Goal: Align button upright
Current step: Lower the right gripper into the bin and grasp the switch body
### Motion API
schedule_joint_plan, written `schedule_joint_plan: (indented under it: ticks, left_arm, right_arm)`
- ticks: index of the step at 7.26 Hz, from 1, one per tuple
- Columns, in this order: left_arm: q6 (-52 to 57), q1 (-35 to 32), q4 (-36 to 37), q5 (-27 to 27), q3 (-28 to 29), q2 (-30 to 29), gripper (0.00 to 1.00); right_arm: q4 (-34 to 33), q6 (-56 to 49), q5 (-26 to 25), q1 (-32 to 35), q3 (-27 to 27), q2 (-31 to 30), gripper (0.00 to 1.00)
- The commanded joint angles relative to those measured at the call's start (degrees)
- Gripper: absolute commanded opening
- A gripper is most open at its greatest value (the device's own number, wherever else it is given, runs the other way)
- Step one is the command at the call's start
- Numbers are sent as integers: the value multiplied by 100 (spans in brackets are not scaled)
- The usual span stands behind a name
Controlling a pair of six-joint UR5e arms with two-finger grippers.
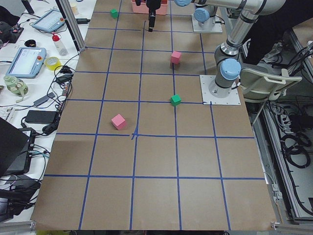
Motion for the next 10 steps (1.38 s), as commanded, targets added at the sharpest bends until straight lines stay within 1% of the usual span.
schedule_joint_plan:
  ticks: [1, 4, 5, 6, 7, 8, 10]
  left_arm:
    - [0, 0, -8, 0, 0, 0, 100]
    - [0, 8, 0, 0, 9, 9, 100]
    - [0, 8, 0, 0, 9, 0, 100]
    - [0, 8, 0, 0, 17, 9, 100]
    - [0, 8, 0, 0, 9, 18, 100]
    - [0, 8, 0, 0, 9, 18, 100]
    - [0, 8, 0, 0, 9, 18, 100]
  right_arm:
    - [-76, -13, -53, -73, 44, 147, 94]
    - [-129, -40, -158, -74, 132, 156, 93]
    - [-130, -40, -168, -74, 132, 156, 82]
    - [-121, -109, -324, -74, 132, 156, 49]
    - [-121, -110, -404, -74, 132, 156, 29]
    - [-103, -110, -614, -74, 115, 147, 2]
    - [-68, -119, -651, -74, 80, 129, 0]
